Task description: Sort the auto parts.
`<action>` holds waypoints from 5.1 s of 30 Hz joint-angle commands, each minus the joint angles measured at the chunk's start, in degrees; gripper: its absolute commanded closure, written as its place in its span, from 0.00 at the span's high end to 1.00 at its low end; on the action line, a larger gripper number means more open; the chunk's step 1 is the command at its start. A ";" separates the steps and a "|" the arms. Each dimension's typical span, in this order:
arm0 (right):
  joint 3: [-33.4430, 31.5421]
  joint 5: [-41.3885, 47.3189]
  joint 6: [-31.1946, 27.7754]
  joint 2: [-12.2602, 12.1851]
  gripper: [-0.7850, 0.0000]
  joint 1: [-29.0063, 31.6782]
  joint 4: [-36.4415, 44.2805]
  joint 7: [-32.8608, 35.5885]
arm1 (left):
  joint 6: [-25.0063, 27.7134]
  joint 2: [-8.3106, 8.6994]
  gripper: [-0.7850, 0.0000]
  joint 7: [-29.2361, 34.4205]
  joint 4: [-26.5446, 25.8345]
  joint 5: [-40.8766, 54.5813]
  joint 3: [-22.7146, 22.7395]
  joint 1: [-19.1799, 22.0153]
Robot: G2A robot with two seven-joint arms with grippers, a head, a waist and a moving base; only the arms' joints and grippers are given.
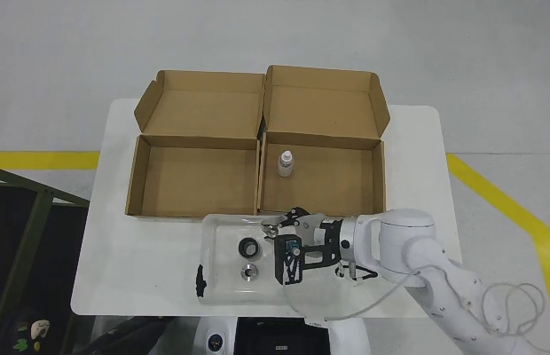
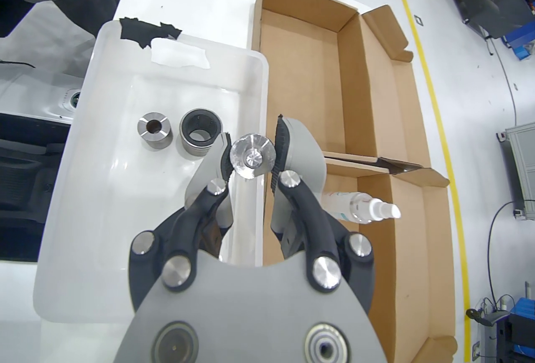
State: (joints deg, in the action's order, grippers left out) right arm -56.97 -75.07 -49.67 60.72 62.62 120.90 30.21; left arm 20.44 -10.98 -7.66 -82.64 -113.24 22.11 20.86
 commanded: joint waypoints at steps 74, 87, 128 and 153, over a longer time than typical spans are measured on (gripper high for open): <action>-5.66 11.57 1.11 0.17 0.00 -12.54 -29.05 -3.78 | 0.00 0.00 1.00 0.00 0.00 0.00 0.00 0.00; 0.70 12.04 1.27 1.79 0.00 -18.38 -38.26 -2.95 | 0.00 0.00 1.00 0.00 0.00 0.00 0.00 0.00; 9.95 9.95 1.56 5.35 0.22 -24.87 -50.53 -3.21 | 0.00 0.00 1.00 0.00 0.00 0.00 0.00 0.00; 0.82 9.11 2.52 2.21 0.48 -17.79 -32.21 0.62 | 0.00 0.00 1.00 0.00 0.00 0.00 0.00 0.00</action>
State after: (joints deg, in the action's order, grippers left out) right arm -55.67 -65.83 -47.32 63.12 44.08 87.18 30.56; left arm 20.44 -10.98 -7.66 -82.64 -113.24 22.11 20.86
